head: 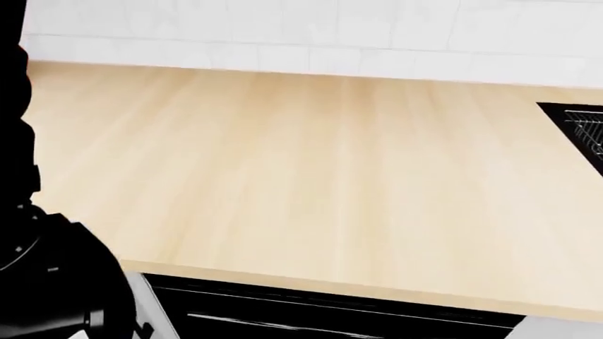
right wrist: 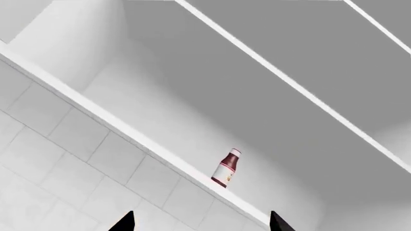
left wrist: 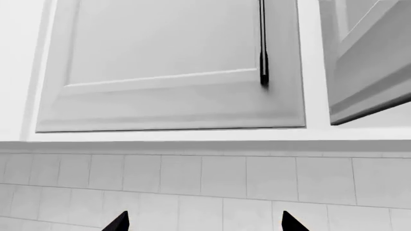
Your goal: Pick and place the shaker into the drawer. Then close the cabinet.
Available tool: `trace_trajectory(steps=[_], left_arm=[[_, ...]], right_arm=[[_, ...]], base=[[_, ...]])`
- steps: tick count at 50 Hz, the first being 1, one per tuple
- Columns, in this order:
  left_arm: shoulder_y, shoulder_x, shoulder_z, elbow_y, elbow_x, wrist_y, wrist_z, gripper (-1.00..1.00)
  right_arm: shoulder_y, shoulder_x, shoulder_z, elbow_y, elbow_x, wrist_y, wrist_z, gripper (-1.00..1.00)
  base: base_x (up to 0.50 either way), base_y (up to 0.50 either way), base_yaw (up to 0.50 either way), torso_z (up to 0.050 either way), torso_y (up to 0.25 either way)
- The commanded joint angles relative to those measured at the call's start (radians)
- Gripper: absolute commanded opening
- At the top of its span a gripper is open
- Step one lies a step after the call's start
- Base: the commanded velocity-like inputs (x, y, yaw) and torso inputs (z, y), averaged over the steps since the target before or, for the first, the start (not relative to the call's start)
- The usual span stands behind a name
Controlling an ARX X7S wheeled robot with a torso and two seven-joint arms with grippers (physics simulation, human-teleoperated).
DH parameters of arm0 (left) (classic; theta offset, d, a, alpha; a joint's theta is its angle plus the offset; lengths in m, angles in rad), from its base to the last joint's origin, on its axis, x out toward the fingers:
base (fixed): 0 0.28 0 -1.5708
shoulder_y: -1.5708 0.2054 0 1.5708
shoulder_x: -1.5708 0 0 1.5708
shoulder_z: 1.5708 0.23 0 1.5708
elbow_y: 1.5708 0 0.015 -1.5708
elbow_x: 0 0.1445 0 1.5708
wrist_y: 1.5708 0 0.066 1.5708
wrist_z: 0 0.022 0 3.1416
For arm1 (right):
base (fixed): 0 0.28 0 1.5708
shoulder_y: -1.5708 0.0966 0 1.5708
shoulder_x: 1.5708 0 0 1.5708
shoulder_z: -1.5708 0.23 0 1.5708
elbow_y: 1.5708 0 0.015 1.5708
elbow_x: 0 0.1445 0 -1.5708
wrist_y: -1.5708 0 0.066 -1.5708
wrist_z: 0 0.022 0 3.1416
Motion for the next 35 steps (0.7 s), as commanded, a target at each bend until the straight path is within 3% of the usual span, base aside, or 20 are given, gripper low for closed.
trace_trajectory(steps=[1, 12, 16, 21, 28, 35], left_arm=[[0.012, -0.011, 0.01, 0.028, -0.018, -0.024, -0.014, 1.0], [0.021, -0.012, 0.013, 0.044, -0.024, -0.034, -0.019, 1.0], [0.022, -0.014, 0.013, 0.067, -0.023, -0.062, -0.025, 1.0], [-0.003, -0.016, 0.003, 0.08, 0.003, -0.115, -0.066, 1.0], [-0.149, -0.035, -0.005, 0.114, 0.042, -0.278, -0.118, 1.0], [-0.516, -0.016, 0.068, 0.144, 0.046, -0.451, -0.133, 1.0]], right_arm=[[0.003, 0.014, -0.022, -0.019, 0.024, -0.008, 0.014, 1.0], [-0.03, 0.037, -0.014, -0.041, 0.023, -0.054, 0.003, 1.0], [-0.045, 0.048, -0.007, -0.035, 0.047, -0.073, 0.032, 1.0], [-0.041, 0.061, -0.052, 0.037, 0.156, -0.062, 0.175, 1.0], [-0.043, 0.078, -0.078, 0.106, 0.26, -0.109, 0.297, 1.0], [-0.108, 0.11, -0.072, 0.085, 0.221, -0.135, 0.294, 1.0]], base=[[0.5, 0.03, 0.0, 0.0, 0.015], [0.51, -0.02, 0.0, 0.0, 0.0], [0.0, 0.0, 0.0, 0.0, 0.004], [0.0, 0.0, 0.0, 0.0, 0.0], [0.0, 0.0, 0.0, 0.0, 0.0], [0.0, 0.0, 0.0, 0.0, 0.0]])
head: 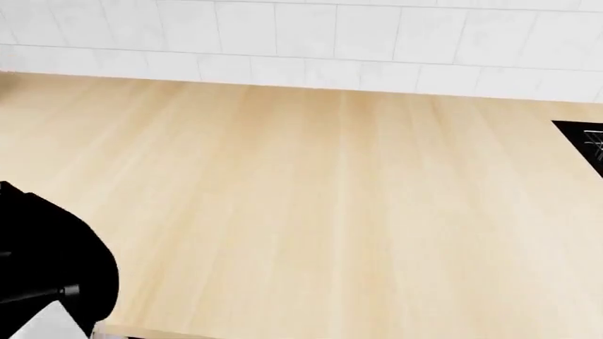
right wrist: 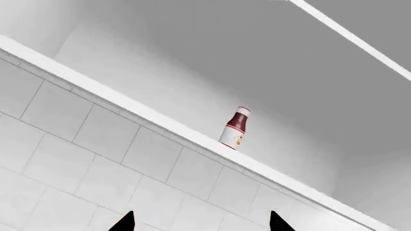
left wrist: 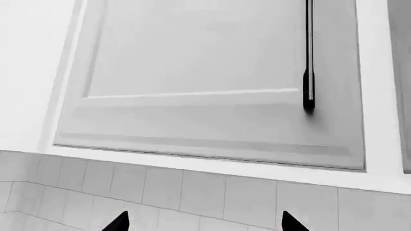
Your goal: Pick and place the shaker into the drawer. Then close the cabinet.
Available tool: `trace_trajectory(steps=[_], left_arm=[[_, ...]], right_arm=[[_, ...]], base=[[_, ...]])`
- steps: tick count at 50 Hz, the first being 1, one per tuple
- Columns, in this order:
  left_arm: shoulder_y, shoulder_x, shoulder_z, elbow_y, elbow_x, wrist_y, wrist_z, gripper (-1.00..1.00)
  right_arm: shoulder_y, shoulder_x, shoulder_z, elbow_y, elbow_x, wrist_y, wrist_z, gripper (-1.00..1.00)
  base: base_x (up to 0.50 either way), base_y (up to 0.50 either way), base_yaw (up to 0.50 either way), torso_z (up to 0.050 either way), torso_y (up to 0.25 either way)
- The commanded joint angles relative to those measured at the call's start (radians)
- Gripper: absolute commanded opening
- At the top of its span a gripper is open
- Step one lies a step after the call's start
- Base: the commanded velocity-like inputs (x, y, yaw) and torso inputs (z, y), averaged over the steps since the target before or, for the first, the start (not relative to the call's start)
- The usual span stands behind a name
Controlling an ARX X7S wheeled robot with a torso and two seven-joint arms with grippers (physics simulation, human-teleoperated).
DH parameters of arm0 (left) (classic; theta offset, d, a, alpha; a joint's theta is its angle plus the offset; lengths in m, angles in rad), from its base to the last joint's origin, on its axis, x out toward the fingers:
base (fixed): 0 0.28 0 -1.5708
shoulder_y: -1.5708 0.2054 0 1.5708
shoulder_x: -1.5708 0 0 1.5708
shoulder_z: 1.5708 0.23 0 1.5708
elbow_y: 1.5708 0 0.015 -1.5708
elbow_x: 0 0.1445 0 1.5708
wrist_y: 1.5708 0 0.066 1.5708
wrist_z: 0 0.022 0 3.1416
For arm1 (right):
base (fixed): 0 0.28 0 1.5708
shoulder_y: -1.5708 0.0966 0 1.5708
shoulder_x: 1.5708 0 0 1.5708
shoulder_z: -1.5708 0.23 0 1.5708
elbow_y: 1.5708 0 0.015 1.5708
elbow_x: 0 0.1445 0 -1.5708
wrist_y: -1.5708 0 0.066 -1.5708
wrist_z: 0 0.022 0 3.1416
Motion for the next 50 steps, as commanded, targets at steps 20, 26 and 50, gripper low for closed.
trace_trajectory(steps=[20, 26, 50], left_arm=[[-0.931, 0.178, 0.54, -0.733, -0.305, 0.604, -0.067, 1.0], [-0.931, 0.178, 0.944, -1.115, -0.487, 0.907, -0.13, 1.0], [-0.884, 0.178, 1.623, -1.338, -0.936, 1.104, -0.259, 1.0]], right_arm=[[-0.243, 0.184, 0.091, -0.028, 0.03, -0.204, 0.033, 1.0], [-0.223, 0.232, 0.04, 0.006, 0.126, -0.138, 0.125, 1.0], [-0.134, 0.244, -0.133, 0.07, 0.347, 0.057, 0.357, 1.0]], base=[[0.0, 0.0, 0.0, 0.0, 0.003], [0.0, 0.0, 0.0, 0.0, 0.002], [0.0, 0.0, 0.0, 0.0, 0.0]])
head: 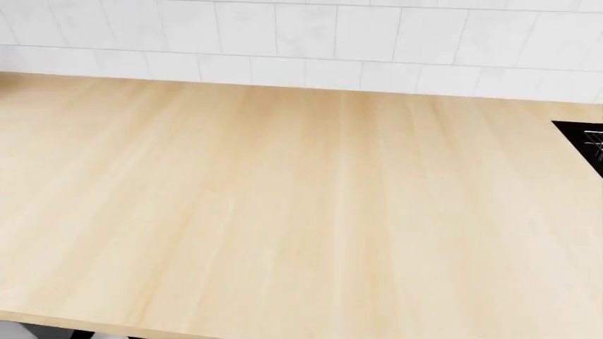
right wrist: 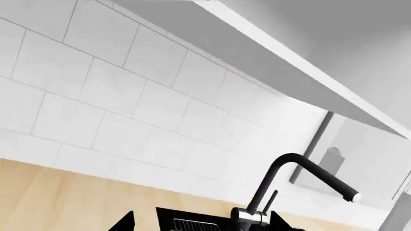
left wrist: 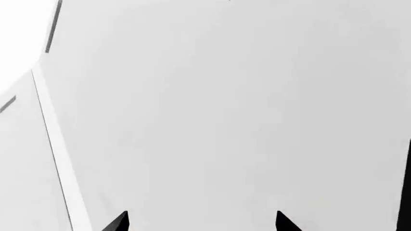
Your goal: Pick and place the shaker into the drawer. Then close the cabinet.
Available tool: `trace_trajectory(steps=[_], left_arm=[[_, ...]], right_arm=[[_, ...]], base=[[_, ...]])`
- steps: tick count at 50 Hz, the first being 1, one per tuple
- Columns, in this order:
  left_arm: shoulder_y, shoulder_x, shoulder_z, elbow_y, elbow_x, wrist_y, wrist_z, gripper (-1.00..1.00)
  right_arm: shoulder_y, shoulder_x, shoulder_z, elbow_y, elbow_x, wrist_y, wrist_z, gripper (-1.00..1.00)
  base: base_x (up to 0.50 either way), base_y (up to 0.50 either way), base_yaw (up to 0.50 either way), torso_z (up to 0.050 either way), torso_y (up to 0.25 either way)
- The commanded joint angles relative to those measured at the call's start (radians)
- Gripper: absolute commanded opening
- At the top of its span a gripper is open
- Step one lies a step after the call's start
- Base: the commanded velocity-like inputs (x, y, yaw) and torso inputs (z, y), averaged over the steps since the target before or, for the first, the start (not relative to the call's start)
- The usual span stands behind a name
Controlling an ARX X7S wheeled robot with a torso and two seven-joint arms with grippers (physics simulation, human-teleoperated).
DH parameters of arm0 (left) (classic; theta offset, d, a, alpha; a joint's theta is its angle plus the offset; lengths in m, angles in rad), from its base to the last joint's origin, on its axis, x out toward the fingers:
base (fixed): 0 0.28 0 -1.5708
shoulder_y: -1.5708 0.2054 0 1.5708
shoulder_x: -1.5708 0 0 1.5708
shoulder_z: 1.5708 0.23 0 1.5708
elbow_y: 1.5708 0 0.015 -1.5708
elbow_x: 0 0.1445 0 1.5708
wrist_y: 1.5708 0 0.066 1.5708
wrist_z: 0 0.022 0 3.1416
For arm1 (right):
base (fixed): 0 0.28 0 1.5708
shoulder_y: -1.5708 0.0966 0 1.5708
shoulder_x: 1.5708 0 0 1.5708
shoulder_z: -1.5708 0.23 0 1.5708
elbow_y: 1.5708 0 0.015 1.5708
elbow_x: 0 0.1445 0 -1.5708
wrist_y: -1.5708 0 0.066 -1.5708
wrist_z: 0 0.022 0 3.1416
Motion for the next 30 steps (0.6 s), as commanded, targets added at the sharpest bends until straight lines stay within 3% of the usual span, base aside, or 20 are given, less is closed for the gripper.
trace_trajectory(steps=[1, 4, 5, 6, 7, 9, 13, 15, 17, 19, 20, 25, 30], left_arm=[[0.032, 0.0, 0.191, -0.092, -0.194, 0.048, -0.001, 1.0], [0.032, 0.0, 0.191, -0.092, -0.194, 0.048, -0.001, 1.0], [0.182, 0.0, 0.131, -0.242, -0.344, -0.046, -0.151, 1.0], [0.175, 0.0, 0.128, -0.365, -0.494, -0.048, -0.201, 1.0], [0.167, 0.0, 0.121, -0.391, -0.618, -0.039, -0.194, 1.0], [0.168, -0.001, 0.077, -0.469, -0.696, 0.014, -0.201, 1.0], [0.385, -0.601, 0.025, 0.131, -0.815, 0.012, -0.801, 1.0], [0.474, -0.901, 0.02, 0.431, -0.814, 0.073, -0.898, 1.0], [0.51, -1.079, 0.029, 0.731, -0.8, 0.087, -0.93, 1.0], [0.525, -1.184, 0.035, 1.031, -0.796, 0.083, -0.953, 1.0], [0.527, -1.221, 0.04, 1.085, -0.781, 0.072, -0.965, 1.0], [0.575, -1.342, 0.065, 1.19, -0.76, 0.092, -1.002, 1.0], [0.62, -1.395, 0.087, 1.216, -0.75, 0.129, -1.017, 1.0]], right_arm=[[0.098, -0.046, -0.097, 0.036, 0.138, 0.097, 0.156, 1.0], [0.121, -0.1, -0.12, 0.052, 0.132, 0.116, 0.16, 1.0], [0.128, -0.116, -0.125, 0.06, 0.126, 0.123, 0.157, 1.0], [0.135, -0.14, -0.132, 0.071, 0.113, 0.139, 0.144, 1.0], [0.139, -0.164, -0.135, 0.08, 0.094, 0.154, 0.126, 1.0], [0.135, -0.217, -0.138, 0.099, 0.034, 0.189, 0.074, 1.0], [0.133, -0.304, -0.182, 0.111, -0.204, 0.235, -0.135, 1.0], [0.145, -0.347, -0.22, 0.119, -0.341, 0.226, -0.258, 1.0], [0.165, -0.386, -0.261, 0.139, -0.442, 0.212, -0.345, 1.0], [0.177, -0.418, -0.304, 0.16, -0.527, 0.192, -0.419, 1.0], [0.18, -0.429, -0.324, 0.169, -0.56, 0.182, -0.449, 1.0], [0.221, -0.47, -0.452, 0.208, -0.72, 0.145, -0.612, 1.0], [0.343, -0.503, -0.696, 0.245, -0.972, 0.004, -0.957, 1.0]], base=[[0.0, 0.0, 0.0, 0.0, 0.0], [0.0, 0.0, 0.0, 0.0, 0.0], [0.0, 0.0, 0.0, 0.0, 0.0], [0.0, 0.0, 0.0, 0.0, 0.0], [0.0, 0.0, 0.0, 0.0, 0.0], [0.0, 0.0, 0.0, 0.0, 0.0], [0.0, 0.0, 0.0, 0.0, 0.0], [0.0, 0.0, 0.0, 0.0, 0.0], [0.0, 0.0, 0.0, 0.0, 0.0], [0.0, 0.0, 0.0, 0.0, 0.0], [0.0, 0.0, 0.0, 0.0, 0.0], [0.0, 0.0, 0.0, 0.0, 0.0], [0.0, 0.0, 0.0, 0.0, 0.0]])
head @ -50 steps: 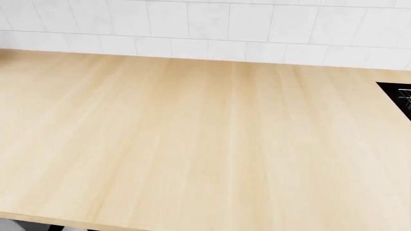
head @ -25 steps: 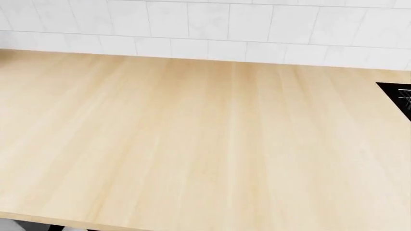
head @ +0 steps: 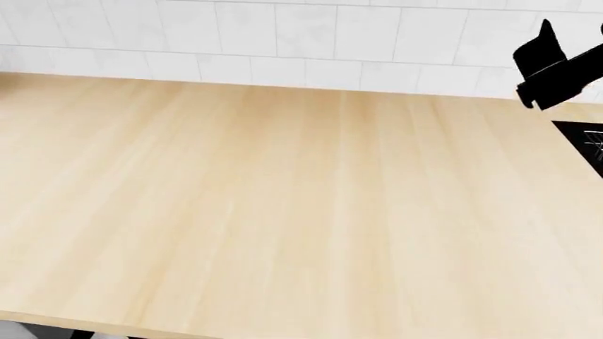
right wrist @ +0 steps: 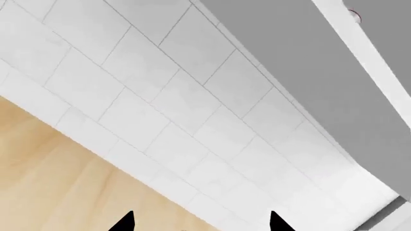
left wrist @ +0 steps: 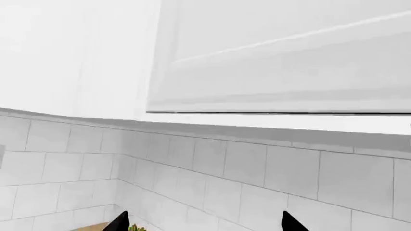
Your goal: Pick and place the shaker into the drawer. Then close the cabinet.
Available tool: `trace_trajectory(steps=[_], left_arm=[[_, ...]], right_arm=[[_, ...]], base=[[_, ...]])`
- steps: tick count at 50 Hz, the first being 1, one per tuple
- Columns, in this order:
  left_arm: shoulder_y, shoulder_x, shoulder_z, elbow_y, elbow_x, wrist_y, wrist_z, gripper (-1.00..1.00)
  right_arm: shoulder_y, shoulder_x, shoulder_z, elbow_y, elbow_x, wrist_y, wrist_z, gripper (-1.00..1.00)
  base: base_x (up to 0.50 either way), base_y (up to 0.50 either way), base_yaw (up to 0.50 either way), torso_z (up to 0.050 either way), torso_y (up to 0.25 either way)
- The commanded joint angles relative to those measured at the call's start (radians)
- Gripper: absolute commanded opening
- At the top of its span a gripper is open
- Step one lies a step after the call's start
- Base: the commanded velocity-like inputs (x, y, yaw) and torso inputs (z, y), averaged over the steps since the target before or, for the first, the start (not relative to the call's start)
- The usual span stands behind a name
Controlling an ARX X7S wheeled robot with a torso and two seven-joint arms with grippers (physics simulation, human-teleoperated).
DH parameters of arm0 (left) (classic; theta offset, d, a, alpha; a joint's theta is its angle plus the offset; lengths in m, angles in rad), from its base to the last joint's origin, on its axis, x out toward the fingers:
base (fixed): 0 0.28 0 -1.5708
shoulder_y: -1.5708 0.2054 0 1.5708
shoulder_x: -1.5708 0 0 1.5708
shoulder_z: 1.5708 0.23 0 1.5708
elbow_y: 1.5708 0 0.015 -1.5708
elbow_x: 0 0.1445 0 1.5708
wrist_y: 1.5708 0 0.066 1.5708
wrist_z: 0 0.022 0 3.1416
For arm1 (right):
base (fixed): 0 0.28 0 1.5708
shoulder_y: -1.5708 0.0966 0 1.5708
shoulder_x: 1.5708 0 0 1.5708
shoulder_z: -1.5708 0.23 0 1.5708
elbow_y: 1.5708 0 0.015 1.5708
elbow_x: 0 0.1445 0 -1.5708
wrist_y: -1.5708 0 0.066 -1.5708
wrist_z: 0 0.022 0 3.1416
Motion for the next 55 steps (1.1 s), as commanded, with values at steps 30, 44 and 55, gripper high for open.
trace_trajectory(steps=[30, 44, 55], left_arm=[[0.305, -0.412, 0.13, 0.382, -0.041, 0.211, -0.195, 1.0], [0.329, -0.394, 0.14, 0.38, -0.033, 0.226, -0.202, 1.0], [0.33, -0.38, 0.137, 0.39, -0.029, 0.218, -0.206, 1.0]], right_arm=[[0.393, -0.362, -0.831, 0.085, -0.843, -0.615, -1.308, 1.0], [0.487, -0.267, -0.791, -0.079, -0.924, -0.862, -1.551, 1.0], [0.478, -0.25, -0.647, -0.138, -0.987, -0.876, -1.664, 1.0]], base=[[0.0, 0.0, 0.0, 0.0, 0.0], [0.0, 0.0, 0.0, 0.0, 0.0], [0.0, 0.0, 0.0, 0.0, 0.0]])
